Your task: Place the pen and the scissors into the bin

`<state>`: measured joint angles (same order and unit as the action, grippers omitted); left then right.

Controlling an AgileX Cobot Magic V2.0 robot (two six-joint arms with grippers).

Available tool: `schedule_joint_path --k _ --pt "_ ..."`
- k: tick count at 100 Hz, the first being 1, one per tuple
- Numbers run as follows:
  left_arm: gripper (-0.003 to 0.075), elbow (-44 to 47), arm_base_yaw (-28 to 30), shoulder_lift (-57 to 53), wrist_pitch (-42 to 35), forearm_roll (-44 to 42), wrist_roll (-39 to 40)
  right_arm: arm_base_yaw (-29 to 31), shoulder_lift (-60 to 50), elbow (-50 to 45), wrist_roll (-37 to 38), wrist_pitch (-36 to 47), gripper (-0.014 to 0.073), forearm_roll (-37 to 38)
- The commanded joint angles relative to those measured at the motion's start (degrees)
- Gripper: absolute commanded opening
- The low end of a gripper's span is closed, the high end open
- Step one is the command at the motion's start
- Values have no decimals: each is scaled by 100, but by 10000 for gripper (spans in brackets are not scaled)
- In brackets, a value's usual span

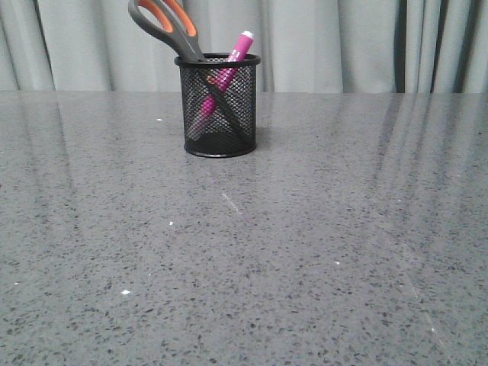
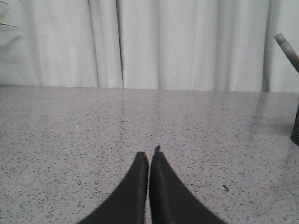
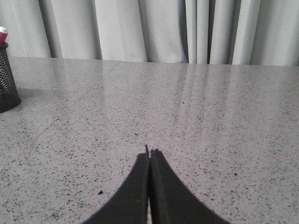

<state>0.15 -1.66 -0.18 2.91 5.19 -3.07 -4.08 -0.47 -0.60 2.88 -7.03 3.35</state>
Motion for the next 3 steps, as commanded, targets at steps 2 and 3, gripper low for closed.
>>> schedule_joint_path --k 2,3 --pt "-22 129 -51 -148 -434 -1 57 38 -117 -95 -36 389 -57 70" --pt "-22 129 -51 -148 -434 -1 57 38 -117 -95 -36 389 -57 70"
